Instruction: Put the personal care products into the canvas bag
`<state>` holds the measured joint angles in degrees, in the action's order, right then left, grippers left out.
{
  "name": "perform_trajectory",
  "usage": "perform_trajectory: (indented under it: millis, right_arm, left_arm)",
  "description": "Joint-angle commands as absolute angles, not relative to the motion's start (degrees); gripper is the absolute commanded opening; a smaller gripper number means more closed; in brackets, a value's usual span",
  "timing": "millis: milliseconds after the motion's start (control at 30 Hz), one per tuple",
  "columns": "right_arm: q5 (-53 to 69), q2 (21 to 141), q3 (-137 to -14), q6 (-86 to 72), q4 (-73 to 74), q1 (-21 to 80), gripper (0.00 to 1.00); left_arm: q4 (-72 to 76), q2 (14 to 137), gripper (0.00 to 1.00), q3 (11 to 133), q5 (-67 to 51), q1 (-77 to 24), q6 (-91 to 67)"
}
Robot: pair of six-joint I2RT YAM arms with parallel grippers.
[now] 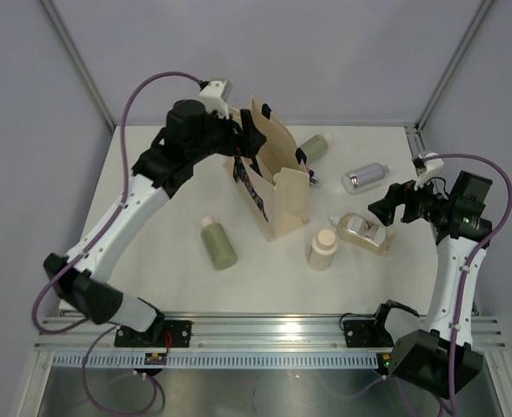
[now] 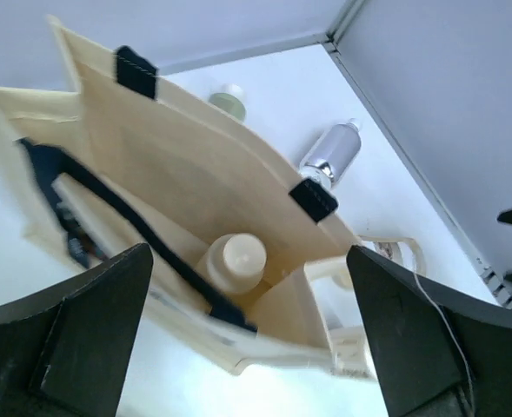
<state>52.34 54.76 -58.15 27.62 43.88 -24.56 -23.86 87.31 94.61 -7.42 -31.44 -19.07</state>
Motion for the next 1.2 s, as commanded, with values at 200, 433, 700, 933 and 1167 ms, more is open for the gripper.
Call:
perform_trajectory:
  millis: [200,433,700,933,1167]
  right_arm:
    - [31.9,63.7,-61.6,-13.2,33.6,-23.5,0.97]
    - [20.4,72.1,-63.3,-29.5,27.2,-16.5,1.00]
    - [6.9,96.4,-76.6,-38.0,33.6,-12.5,0.99]
    - [5.7,107.5,-84.1,-40.9,32.3,-11.5,1.00]
    - [7.7,113.3,-87.6,-44.5,31.6,-11.2,0.99]
  left_arm:
    - [-24.7,57.8,0.99,67.3,9.2,-30.9,-11.2]
    - [-28.8,42.9,0.99,54.3,14.0,-30.8,-15.2]
    - [-34.7,32.0,0.99,46.3,16.3,-30.8,-27.9]
    - [-37.1,28.6,0.99,44.1,17.9,-30.8,-29.5]
    - [-38.2,28.7,0.99,43.7,18.8,-30.8,-30.1]
